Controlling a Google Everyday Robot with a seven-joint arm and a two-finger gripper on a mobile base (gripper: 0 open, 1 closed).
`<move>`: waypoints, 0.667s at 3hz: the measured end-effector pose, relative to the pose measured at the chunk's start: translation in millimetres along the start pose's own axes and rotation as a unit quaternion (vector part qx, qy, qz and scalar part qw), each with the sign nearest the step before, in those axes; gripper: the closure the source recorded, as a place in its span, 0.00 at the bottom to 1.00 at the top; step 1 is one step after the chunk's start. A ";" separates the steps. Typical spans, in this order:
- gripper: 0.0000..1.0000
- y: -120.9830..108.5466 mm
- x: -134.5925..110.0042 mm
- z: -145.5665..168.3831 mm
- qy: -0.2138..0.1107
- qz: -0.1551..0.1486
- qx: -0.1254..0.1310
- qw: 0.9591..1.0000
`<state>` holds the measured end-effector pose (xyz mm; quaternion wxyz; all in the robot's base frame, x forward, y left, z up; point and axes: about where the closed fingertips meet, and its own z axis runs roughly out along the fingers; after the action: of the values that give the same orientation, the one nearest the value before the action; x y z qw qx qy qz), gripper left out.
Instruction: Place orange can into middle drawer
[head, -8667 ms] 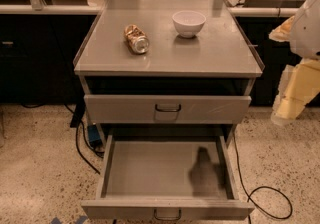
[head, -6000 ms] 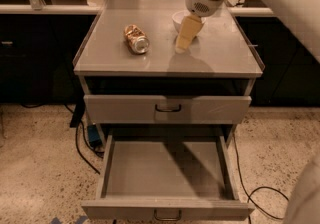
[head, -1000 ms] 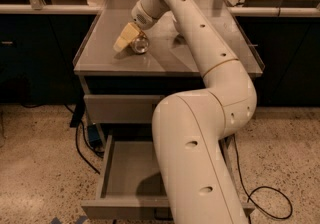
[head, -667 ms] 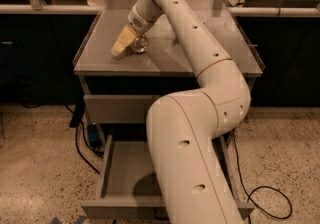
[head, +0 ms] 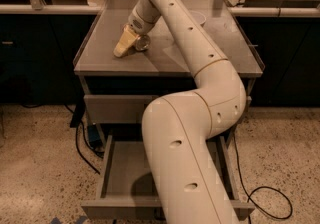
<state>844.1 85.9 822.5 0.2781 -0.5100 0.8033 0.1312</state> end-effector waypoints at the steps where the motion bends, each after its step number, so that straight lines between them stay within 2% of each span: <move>1: 0.41 0.1 0.0 0.0 0.000 0.000 0.000 1.000; 2: 0.64 0.1 0.0 0.1 0.000 0.000 0.000 1.000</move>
Offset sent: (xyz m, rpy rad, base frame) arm 0.0000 0.0000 -0.0001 0.0000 0.0000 0.0000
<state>844.0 86.0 822.4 0.2780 -0.5101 0.8033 0.1313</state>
